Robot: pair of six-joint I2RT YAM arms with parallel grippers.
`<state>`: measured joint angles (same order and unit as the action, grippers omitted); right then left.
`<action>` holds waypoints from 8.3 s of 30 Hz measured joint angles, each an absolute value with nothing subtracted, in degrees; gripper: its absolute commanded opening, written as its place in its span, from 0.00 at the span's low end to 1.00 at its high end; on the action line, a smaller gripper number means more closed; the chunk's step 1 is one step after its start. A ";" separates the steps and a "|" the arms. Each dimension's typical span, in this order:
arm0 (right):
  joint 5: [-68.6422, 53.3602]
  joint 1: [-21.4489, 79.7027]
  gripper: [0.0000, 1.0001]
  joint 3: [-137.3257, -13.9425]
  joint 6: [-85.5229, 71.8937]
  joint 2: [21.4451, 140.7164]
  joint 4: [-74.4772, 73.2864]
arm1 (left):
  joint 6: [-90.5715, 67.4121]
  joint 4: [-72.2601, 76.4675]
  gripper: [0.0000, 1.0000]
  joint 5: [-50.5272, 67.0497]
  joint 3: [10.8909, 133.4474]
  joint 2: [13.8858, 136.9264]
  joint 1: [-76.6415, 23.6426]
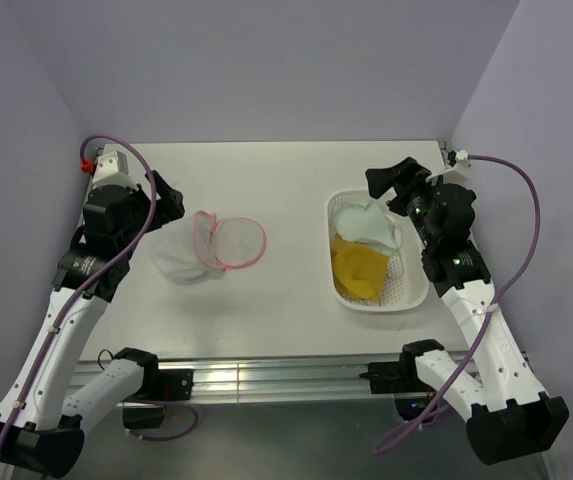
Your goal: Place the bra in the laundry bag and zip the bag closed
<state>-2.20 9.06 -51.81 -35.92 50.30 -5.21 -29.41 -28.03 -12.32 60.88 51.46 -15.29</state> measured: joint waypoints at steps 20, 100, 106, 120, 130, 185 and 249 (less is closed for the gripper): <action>5.56 13.82 0.89 -58.63 -30.89 62.72 -20.10 | -29.41 -28.12 0.99 -12.29 60.88 52.86 -15.29; 7.31 13.54 0.00 -72.88 -35.46 54.48 -42.92 | -29.43 -28.12 0.99 -10.79 60.88 56.16 -15.29; 3.38 18.35 0.00 -80.93 -35.99 59.24 -42.26 | -29.43 -28.03 0.98 -10.28 60.88 56.25 -15.29; -4.58 35.46 0.00 -80.88 -39.62 70.13 -32.49 | -29.65 -28.97 0.96 -9.28 60.88 62.33 -15.29; -4.21 31.09 0.00 -54.61 -42.57 71.53 -26.20 | -29.63 -28.99 0.96 -9.34 60.88 62.35 -15.29; 14.85 32.53 0.01 -59.61 -32.69 81.56 -31.16 | -42.52 -17.98 0.66 -4.14 45.93 63.37 -28.16; 3.84 45.15 0.52 -75.61 -39.11 98.06 -29.56 | -52.38 13.50 0.01 -6.74 40.64 92.49 -38.87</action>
